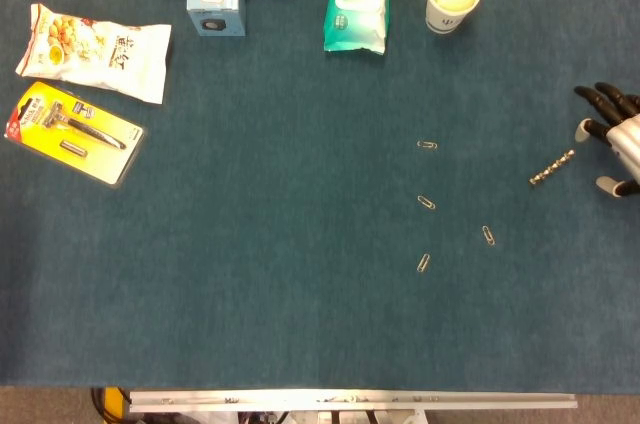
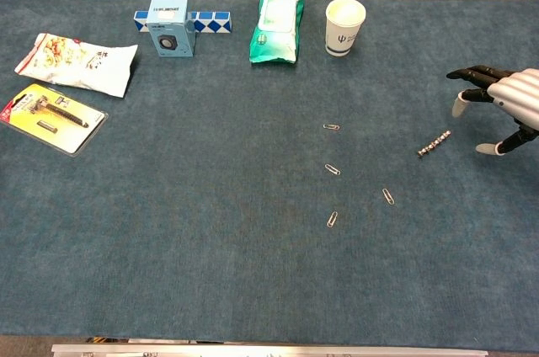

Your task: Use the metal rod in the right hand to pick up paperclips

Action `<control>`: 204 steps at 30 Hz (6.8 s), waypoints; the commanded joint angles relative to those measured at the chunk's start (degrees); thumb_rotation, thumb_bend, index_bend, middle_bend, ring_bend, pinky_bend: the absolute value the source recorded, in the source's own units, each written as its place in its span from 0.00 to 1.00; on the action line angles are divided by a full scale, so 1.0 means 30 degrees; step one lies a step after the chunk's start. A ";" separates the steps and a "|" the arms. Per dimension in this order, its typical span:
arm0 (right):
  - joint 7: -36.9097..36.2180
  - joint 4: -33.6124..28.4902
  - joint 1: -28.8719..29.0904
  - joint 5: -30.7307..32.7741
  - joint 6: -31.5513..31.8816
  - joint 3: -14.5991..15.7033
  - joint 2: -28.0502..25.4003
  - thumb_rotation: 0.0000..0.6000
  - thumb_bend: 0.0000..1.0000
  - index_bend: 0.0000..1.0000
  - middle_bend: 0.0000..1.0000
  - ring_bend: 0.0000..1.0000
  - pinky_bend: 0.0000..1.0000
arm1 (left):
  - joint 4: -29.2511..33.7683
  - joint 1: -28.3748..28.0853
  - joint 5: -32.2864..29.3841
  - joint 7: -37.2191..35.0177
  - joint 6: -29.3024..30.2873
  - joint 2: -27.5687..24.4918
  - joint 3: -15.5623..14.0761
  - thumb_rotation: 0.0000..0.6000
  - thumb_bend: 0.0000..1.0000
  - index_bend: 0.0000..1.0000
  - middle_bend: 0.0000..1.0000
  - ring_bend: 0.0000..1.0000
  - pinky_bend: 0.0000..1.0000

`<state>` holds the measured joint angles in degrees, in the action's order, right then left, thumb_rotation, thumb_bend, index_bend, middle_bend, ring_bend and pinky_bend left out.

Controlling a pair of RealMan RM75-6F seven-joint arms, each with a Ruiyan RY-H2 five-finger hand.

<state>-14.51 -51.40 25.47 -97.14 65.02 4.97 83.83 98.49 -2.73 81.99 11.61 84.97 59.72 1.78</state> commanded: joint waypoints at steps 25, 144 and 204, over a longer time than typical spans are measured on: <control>-0.3550 0.7345 -0.0162 -0.1002 0.2541 0.0937 0.3859 1.00 0.26 0.45 0.07 0.05 0.23 | -0.0217 -0.0182 -0.0591 -0.0057 -0.0552 0.0042 0.0077 1.00 0.25 0.25 0.05 0.10 0.16; -0.3521 0.8323 0.0694 -0.0809 0.3311 0.1295 0.5231 1.00 0.31 0.62 0.10 0.05 0.23 | -0.0346 -0.0281 -0.1263 -0.0979 -0.0811 -0.0361 0.0316 1.00 0.25 0.25 0.05 0.10 0.16; 0.2226 -0.4728 0.0732 -0.2709 0.3095 0.2145 -0.0171 1.00 0.32 0.62 0.11 0.05 0.23 | 0.0093 0.0173 -0.1040 -0.1310 0.0281 -0.0916 0.0609 1.00 0.25 0.25 0.05 0.10 0.16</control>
<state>-7.81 -65.62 27.63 -105.27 74.34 11.44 83.28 98.77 -2.22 78.87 7.67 85.81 56.97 3.60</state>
